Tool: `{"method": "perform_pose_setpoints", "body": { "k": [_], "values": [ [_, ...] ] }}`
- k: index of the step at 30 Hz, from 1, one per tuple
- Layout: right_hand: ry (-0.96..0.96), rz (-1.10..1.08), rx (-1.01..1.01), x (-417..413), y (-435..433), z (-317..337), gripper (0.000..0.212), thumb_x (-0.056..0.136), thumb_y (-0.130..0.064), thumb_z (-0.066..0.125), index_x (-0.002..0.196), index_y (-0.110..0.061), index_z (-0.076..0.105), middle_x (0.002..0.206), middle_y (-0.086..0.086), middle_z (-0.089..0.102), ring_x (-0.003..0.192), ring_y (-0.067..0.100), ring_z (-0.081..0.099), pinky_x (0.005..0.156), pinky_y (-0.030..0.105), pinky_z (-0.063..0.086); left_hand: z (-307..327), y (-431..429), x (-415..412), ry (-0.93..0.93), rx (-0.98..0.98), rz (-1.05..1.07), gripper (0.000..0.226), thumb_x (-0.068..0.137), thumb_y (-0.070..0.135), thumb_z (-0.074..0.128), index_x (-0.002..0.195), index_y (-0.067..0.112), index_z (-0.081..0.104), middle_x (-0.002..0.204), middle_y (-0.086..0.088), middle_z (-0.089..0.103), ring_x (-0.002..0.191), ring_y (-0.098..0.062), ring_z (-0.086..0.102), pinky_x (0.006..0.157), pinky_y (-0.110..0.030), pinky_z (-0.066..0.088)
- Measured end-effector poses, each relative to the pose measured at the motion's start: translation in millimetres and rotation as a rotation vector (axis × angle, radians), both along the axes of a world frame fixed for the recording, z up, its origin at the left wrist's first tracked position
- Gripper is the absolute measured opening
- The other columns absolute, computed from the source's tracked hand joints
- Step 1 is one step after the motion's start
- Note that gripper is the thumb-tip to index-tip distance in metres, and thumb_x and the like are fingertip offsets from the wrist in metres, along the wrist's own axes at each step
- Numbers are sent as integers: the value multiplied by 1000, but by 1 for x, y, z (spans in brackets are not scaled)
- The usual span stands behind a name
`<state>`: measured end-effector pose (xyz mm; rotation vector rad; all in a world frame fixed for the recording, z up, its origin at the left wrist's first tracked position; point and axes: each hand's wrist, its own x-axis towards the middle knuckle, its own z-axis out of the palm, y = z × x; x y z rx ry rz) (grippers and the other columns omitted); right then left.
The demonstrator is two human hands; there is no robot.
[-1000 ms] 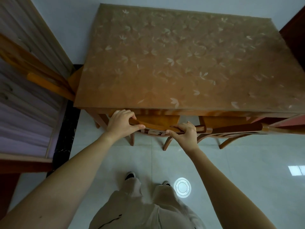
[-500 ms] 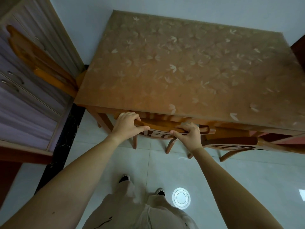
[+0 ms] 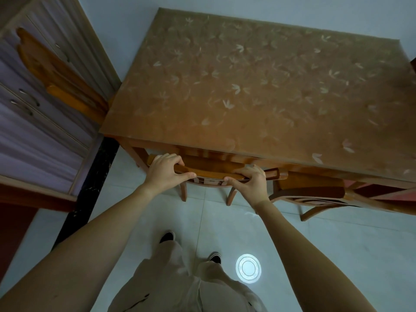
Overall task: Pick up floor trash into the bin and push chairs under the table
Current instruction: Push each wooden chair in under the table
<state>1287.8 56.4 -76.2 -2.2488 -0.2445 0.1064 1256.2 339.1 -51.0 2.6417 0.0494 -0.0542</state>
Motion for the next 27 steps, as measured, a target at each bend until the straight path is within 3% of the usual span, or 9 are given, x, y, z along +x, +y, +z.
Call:
{"method": "perform_pose_setpoints", "body": {
  "k": [9, 17, 21, 24, 27],
  "values": [
    [40, -41, 11, -11, 9, 5, 57, 68, -70, 62, 96, -23, 76, 94, -9, 70, 106, 14, 48, 93, 27, 25, -1, 5, -4, 18, -35, 3, 54, 63, 82, 53, 76, 30, 57, 80, 17, 57, 83, -9, 52, 79, -31, 36],
    [60, -59, 13, -16, 12, 7, 57, 68, -71, 62, 98, -24, 76, 92, -14, 67, 104, 14, 47, 95, 38, 40, -1, 10, -5, 7, -26, -19, 54, 63, 84, 50, 76, 32, 54, 80, 18, 54, 82, -8, 50, 79, -30, 35],
    [64, -52, -13, -16, 13, 13, 46, 72, -61, 68, 97, -24, 76, 80, -25, 63, 100, 11, 49, 101, 44, 37, 1, 11, -6, 15, -4, -46, 52, 67, 81, 53, 78, 30, 55, 81, 18, 55, 82, -8, 49, 80, -30, 36],
    [51, -27, -94, -18, 13, 14, 49, 75, -67, 62, 99, -26, 74, 89, -21, 65, 105, 20, 52, 101, 49, 38, 2, 13, -7, 25, 19, -84, 49, 72, 80, 51, 80, 32, 56, 83, 18, 54, 85, -9, 50, 82, -30, 35],
    [38, -15, -172, -23, 19, 19, 42, 83, -60, 61, 104, -25, 71, 98, -15, 66, 100, 15, 53, 103, 49, 38, 5, 16, -7, 47, 34, -136, 48, 78, 75, 51, 91, 30, 64, 91, 14, 61, 93, -13, 53, 87, -31, 37]
  ]
}}
